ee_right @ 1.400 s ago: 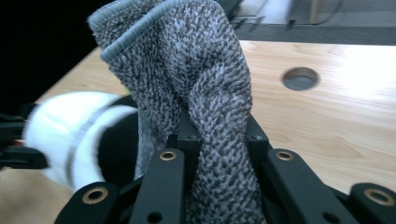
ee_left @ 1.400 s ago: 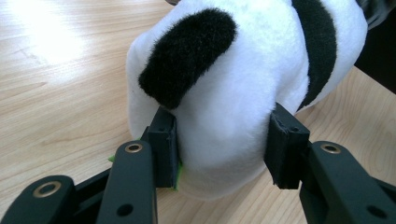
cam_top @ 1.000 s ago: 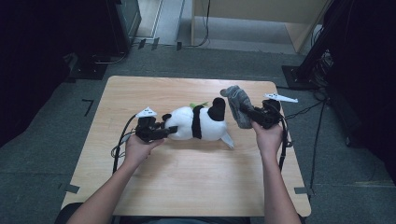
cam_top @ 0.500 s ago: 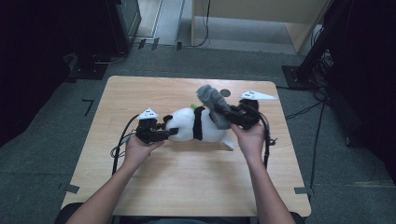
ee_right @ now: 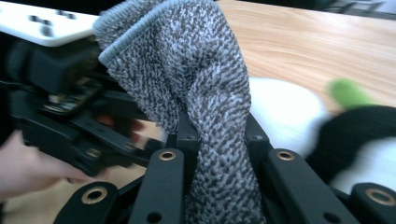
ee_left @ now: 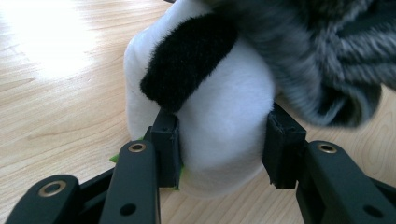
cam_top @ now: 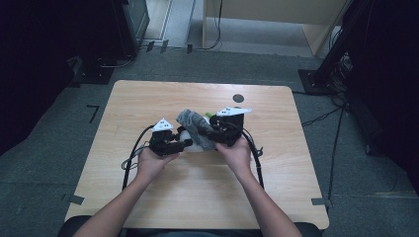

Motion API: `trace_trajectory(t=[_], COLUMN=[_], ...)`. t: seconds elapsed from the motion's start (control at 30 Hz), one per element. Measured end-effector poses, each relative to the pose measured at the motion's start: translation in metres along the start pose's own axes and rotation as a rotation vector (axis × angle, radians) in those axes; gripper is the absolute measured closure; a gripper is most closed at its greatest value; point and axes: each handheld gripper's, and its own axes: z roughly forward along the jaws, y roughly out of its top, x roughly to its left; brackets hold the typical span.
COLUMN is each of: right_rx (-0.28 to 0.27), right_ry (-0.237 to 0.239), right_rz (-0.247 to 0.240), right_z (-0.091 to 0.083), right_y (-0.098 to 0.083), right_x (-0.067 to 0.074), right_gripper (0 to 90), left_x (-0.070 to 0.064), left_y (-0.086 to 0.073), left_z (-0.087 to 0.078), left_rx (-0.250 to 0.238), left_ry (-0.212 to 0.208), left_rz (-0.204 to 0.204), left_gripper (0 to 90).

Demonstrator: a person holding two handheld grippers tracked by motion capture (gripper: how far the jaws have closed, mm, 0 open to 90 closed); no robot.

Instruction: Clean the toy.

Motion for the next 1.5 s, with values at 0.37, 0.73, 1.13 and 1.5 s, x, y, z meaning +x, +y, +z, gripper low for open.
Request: trace_trajectory(t=[0.37, 0.73, 1.13, 1.5], right_rx=[-0.010, -0.094, -0.124, -0.097], right_ry=[-0.097, -0.145, -0.122, -0.130], right_rz=[0.028, 0.138, 0.121, 0.090], right_z=[-0.033, -0.067, -0.083, -0.056], right_y=[0.001, -0.005, 0.003, -0.006], right_x=[-0.029, -0.062, -0.043, -0.045], right_gripper=[76.6, 76.6, 76.8, 76.8], left_x=[0.005, 0.022, 0.027, 0.029], left_y=[0.003, 0.003, 0.000, -0.008], left_z=[-0.002, -0.016, -0.024, -0.024], left_rx=[0.022, 0.038, 0.019, -0.037], left_ry=[-0.039, -0.066, -0.095, -0.068], left_rz=[0.007, 0.023, 0.024, 0.032], left_gripper=[56.4, 57.4, 57.9, 37.2])
